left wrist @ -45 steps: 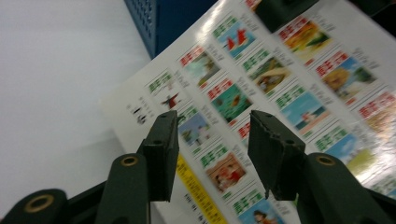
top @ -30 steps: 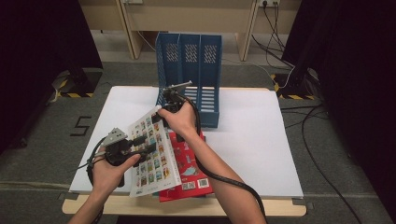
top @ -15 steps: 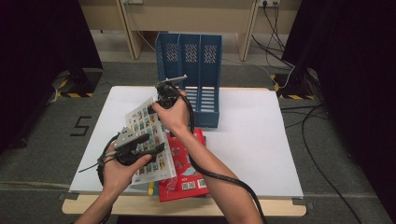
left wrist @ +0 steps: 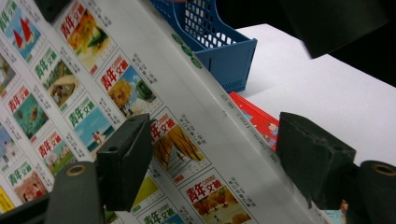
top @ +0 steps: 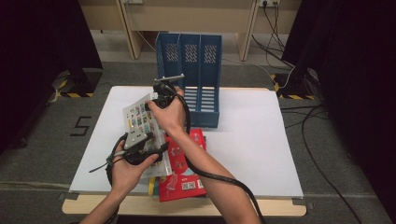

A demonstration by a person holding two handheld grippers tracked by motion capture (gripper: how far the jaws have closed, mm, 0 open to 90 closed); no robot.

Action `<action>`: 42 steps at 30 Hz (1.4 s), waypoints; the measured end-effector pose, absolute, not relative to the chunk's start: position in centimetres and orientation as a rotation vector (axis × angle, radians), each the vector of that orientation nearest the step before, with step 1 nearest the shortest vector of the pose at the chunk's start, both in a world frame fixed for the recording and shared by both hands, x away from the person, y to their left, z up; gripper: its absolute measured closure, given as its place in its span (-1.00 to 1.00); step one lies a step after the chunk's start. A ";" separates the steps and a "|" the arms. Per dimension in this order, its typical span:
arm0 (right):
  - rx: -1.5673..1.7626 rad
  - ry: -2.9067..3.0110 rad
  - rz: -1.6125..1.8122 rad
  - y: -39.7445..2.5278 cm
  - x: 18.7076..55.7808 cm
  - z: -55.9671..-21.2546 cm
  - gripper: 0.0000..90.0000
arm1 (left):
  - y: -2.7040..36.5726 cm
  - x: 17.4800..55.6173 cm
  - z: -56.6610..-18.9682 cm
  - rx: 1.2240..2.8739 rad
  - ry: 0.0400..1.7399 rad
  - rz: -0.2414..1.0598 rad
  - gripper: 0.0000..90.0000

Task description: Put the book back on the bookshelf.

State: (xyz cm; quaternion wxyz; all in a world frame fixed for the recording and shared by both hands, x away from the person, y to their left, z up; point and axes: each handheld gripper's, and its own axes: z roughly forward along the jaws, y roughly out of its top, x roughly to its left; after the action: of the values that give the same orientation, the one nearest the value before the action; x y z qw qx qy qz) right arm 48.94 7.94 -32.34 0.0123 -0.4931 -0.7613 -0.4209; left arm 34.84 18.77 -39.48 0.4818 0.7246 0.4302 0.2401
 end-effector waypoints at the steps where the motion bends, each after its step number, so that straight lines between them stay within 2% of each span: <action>1: -1.532 -2.378 -1.321 7.9 48.9 -32.2 0.65 | 18.8 34.9 -39.5 1.769 1.046 0.593 -0.42; 14: -1.487 -2.454 -1.478 8.6 47.1 -29.2 0.64 | 21.2 37.1 -40.7 1.811 1.102 0.746 -0.32; 20: -1.463 -2.484 -1.464 9.2 46.6 -29.5 0.63 | 22.7 37.9 -42.4 1.825 1.167 0.799 -0.22; 23: -1.458 -2.501 -1.447 9.7 46.4 -30.1 0.63 | 23.2 38.1 -43.1 1.806 1.198 0.777 -0.22; 27: -1.479 -2.516 -1.440 10.0 46.2 -30.4 0.63 | 22.9 37.9 -43.3 1.815 1.185 0.815 -0.21; 34: -1.511 -2.514 -1.431 10.3 46.1 -30.5 0.62 | 22.7 38.2 -42.5 1.729 1.201 0.886 -0.34; 42: -1.524 -2.502 -1.434 10.7 45.9 -30.4 0.61 | 22.4 38.4 -41.7 1.661 1.184 0.949 -0.36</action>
State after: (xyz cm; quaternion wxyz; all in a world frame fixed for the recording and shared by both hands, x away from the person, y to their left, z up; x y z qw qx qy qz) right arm 45.90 10.75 -30.39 -0.0599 -0.4665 -0.7657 -0.4388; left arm 38.37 22.39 -41.68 0.4313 0.6661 0.4749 0.3806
